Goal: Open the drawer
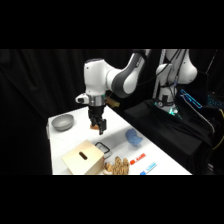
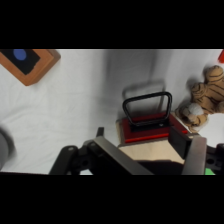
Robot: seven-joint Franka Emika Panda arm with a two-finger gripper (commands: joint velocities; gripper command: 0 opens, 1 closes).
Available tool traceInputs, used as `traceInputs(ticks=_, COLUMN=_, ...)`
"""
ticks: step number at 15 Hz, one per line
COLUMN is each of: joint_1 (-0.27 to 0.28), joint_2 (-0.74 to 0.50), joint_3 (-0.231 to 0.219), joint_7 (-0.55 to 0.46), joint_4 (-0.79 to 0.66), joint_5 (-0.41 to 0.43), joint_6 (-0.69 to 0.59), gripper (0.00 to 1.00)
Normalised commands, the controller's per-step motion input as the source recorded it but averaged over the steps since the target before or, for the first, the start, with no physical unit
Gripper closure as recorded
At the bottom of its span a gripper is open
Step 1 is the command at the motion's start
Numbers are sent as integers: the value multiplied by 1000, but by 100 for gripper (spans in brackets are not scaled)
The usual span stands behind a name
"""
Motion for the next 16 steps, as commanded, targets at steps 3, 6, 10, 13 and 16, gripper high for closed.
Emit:
traceInputs(ticks=3, joint_1=-36, joint_2=130, joint_3=74, joint_7=-173, joint_4=16, joint_5=82, joint_6=309, gripper=0)
traceInputs(ticks=6, joint_1=-38, joint_2=142, joint_3=80, joint_7=-159, joint_4=0, joint_5=63, joint_6=343, gripper=0)
traceInputs(ticks=10, joint_1=-71, joint_2=153, joint_3=90, joint_7=-162, joint_4=17, joint_5=53, joint_6=339, gripper=0)
traceInputs(ticks=13, joint_1=-138, joint_2=132, joint_3=120, joint_7=-179, joint_4=12, joint_5=66, joint_6=324, gripper=0)
traceInputs(ticks=16, joint_1=-171, joint_2=104, joint_3=131, joint_7=-175, joint_4=-10, joint_5=57, joint_6=311, gripper=0)
